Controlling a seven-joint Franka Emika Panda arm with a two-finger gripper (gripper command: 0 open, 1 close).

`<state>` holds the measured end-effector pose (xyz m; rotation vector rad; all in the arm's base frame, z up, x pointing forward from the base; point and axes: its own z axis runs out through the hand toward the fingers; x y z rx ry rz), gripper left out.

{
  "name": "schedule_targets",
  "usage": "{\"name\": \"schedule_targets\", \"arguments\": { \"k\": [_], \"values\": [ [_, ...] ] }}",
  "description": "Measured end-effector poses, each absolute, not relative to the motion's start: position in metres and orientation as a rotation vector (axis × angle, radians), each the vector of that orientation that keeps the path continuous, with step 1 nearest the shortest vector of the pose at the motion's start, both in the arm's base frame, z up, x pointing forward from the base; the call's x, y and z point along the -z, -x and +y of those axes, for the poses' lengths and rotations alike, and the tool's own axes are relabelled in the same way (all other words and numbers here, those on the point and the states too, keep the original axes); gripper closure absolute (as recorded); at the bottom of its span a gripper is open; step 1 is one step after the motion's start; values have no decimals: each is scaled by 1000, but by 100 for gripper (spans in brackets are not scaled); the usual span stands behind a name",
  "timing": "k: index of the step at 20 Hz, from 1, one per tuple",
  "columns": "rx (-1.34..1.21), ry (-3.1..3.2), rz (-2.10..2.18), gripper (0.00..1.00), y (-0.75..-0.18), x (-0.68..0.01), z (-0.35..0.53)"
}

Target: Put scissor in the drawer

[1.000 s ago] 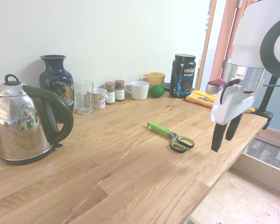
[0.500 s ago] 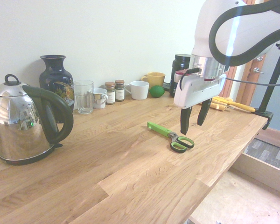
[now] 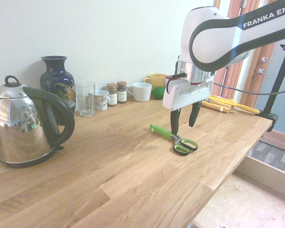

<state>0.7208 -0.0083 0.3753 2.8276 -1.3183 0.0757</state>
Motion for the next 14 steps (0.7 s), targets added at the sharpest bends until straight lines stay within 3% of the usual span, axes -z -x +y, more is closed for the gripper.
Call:
{"name": "schedule_targets", "arguments": {
  "k": [14],
  "values": [
    [-22, -2817, -1318, 0, -731, -352, -2]
  ]
}}
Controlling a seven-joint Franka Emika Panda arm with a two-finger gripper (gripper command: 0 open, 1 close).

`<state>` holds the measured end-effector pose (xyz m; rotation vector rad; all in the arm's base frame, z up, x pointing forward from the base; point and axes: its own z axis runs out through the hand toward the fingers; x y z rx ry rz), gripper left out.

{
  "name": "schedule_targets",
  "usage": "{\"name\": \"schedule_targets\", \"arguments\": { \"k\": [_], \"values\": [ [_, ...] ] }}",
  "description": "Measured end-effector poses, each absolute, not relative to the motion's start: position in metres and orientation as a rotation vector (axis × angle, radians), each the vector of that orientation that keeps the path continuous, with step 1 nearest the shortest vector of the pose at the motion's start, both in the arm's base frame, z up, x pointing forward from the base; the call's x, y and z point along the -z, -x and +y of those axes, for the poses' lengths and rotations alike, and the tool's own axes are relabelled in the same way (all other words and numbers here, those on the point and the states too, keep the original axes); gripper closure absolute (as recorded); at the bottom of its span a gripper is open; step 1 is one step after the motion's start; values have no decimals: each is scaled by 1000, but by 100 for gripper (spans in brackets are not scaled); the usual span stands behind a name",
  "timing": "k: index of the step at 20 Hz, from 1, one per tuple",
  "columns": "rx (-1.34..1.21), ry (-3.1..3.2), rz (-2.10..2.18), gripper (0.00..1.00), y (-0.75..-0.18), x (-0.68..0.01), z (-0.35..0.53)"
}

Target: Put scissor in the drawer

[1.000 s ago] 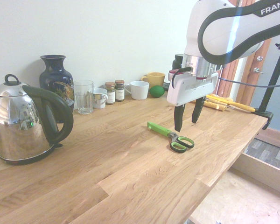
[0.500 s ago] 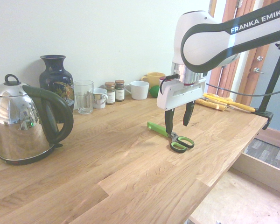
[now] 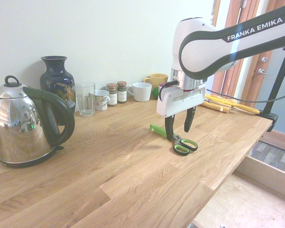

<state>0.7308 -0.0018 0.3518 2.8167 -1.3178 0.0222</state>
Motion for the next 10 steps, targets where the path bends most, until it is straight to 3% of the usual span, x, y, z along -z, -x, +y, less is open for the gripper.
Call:
{"name": "schedule_targets", "arguments": {
  "k": [10],
  "values": [
    [18, -2810, -1330, 0, -731, -334, -3]
  ]
}}
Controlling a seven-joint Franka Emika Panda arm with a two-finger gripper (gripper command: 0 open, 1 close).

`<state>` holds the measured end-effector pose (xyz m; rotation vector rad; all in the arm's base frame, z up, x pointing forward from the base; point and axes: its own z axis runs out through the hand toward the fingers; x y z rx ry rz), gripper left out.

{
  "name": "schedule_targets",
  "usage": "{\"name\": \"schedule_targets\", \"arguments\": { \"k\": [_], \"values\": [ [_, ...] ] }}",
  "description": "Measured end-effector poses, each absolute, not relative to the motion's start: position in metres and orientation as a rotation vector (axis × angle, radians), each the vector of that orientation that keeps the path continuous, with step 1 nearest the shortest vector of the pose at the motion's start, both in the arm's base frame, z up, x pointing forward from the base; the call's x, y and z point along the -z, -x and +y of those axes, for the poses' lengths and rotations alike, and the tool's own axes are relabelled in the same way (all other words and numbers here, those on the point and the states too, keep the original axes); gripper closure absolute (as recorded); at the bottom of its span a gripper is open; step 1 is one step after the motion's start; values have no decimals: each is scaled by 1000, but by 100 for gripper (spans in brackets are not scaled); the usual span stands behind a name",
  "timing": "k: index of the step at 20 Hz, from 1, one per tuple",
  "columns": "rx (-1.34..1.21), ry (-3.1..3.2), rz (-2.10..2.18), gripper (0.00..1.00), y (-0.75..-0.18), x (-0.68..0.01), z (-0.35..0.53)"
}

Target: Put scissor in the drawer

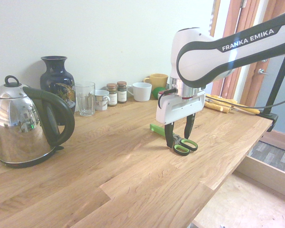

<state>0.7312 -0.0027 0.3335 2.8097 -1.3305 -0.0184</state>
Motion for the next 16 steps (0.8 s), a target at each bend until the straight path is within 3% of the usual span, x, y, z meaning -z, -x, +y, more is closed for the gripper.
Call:
{"name": "schedule_targets", "arguments": {
  "k": [2, 3, 16],
  "values": [
    [21, -2811, -1336, 0, -731, -333, -3],
    [19, -2812, -1338, 100, -731, -333, -3],
    [6, -2819, -1350, 100, -733, -333, -3]
  ]
}}
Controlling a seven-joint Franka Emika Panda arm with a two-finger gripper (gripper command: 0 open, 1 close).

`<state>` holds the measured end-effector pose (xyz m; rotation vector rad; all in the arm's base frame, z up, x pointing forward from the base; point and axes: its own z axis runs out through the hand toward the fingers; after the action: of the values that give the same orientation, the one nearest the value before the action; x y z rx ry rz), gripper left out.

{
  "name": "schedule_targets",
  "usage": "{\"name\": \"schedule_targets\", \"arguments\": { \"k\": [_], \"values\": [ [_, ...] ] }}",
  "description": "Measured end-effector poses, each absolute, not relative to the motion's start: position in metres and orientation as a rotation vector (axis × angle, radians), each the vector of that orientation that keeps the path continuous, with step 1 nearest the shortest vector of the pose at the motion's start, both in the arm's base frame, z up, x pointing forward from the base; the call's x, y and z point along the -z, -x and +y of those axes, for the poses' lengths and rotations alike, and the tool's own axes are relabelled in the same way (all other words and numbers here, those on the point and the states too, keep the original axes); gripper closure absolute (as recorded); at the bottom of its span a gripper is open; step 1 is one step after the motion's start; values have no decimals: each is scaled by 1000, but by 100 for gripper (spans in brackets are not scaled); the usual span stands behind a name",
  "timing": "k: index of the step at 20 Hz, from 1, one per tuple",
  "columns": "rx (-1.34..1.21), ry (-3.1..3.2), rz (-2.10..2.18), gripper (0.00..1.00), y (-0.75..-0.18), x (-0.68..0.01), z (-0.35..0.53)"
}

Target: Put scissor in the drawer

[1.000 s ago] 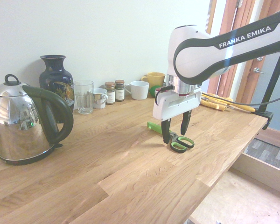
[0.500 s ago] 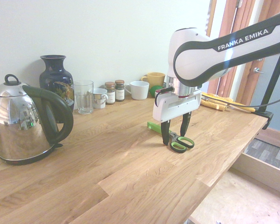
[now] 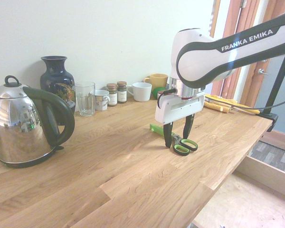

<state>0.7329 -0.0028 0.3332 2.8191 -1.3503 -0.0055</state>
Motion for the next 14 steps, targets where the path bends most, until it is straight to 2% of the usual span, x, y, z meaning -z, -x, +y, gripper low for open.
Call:
{"name": "schedule_targets", "arguments": {
  "k": [14],
  "values": [
    [2, -2811, -1363, 100, -733, -334, -6]
  ]
}}
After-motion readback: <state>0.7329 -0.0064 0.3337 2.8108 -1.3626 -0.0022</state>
